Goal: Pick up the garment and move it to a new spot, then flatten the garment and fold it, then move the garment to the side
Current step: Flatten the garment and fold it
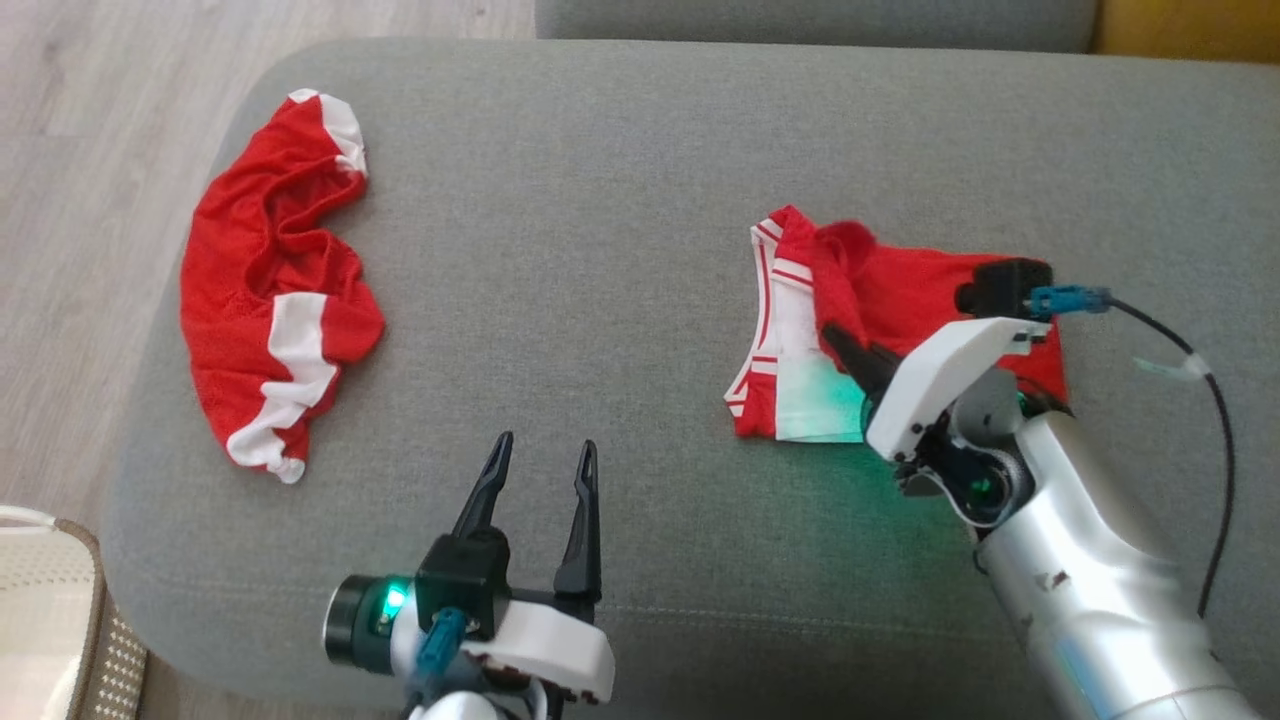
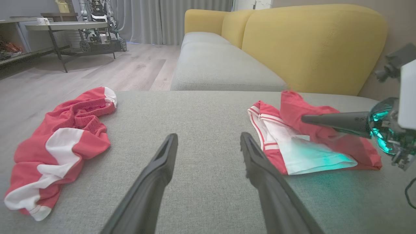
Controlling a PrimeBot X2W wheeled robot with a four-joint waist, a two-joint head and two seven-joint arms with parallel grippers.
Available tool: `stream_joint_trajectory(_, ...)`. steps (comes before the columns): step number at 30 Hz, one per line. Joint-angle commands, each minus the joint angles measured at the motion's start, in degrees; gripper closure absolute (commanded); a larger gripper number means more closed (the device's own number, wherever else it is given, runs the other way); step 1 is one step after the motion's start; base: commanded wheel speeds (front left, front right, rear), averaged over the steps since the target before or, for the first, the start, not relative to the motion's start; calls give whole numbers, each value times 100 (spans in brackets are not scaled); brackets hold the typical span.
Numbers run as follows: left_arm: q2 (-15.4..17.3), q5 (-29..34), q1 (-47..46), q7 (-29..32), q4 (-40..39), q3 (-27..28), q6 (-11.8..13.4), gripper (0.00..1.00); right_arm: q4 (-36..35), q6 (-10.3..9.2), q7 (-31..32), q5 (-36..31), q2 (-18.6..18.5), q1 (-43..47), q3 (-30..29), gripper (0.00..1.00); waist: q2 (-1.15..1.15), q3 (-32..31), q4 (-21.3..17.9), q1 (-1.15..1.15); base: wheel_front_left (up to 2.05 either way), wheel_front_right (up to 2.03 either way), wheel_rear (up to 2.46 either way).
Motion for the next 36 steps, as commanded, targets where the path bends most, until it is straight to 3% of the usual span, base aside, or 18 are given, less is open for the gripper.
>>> stream_joint_trajectory(1, -43, 21, -52, -71, -153, 220, -23, 0, -371, -1, -24, -28, 78, -119, -34, 100, 0, -37, 37, 0, 0, 0, 0)
stream_joint_trajectory(8, -49, 72, -59, -71, -97, 151, -117, 0, -246, -1, -606, -32, 78, -60, -555, 100, 0, -167, 222, 0, 0, 0, 0)
stream_joint_trajectory(18, -82, 124, -106, -68, -86, 13, -180, 0, 1008, -1, -1325, 292, 78, -946, -257, 100, 0, -27, 560, 0, 0, 0, 0)
stream_joint_trajectory(22, -116, 120, -158, -62, -25, -26, -204, 0, 1502, -1, -1433, 618, 78, -1222, 122, 100, 0, 43, 688, 0, 0, 0, 0)
stream_joint_trajectory(23, -117, 111, -159, -62, -13, -22, -202, 0, 1587, -1, -1430, 728, 78, -1252, 244, 95, 0, 50, 699, 0, 0, 0, 0)
stream_joint_trajectory(24, -115, 104, -158, -63, -6, -17, -201, 0, 1665, -1, -1443, 824, 78, -1275, 364, 75, 0, 56, 704, 0, 0, 0, 0)
stream_joint_trajectory(25, -112, 99, -155, -63, 0, -12, -200, 0, 1734, -1, -1456, 921, 78, -1293, 480, 65, 0, 58, 703, 0, 0, 0, 0)
stream_joint_trajectory(27, -111, 91, -149, -63, 14, -1, -189, 0, 1832, -1, -1482, 1116, 78, -1314, 710, 59, 0, 52, 676, 0, 0, 0, 0)
stream_joint_trajectory(28, -113, 86, -146, -64, 21, 4, -182, 0, 1863, -1, -1492, 1197, 78, -1316, 837, 40, 0, 41, 650, 0, 0, 0, 0)
stream_joint_trajectory(29, -113, 81, -143, -64, 27, 7, -178, 0, 1872, -1, -1505, 1288, 78, -1316, 953, 7, 0, 28, 620, 0, 0, 0, 0)
stream_joint_trajectory(30, -114, 77, -143, -64, 32, 7, -176, 0, 1851, -1, -1542, 1380, 78, -1322, 1052, 0, 0, 18, 593, 0, 0, 0, 0)
stream_joint_trajectory(36, -91, 67, -111, -65, 6, 54, -115, 0, 1533, -1, -2200, 1348, 68, -1431, 1321, 0, 0, -45, 403, 0, 0, 0, 0)
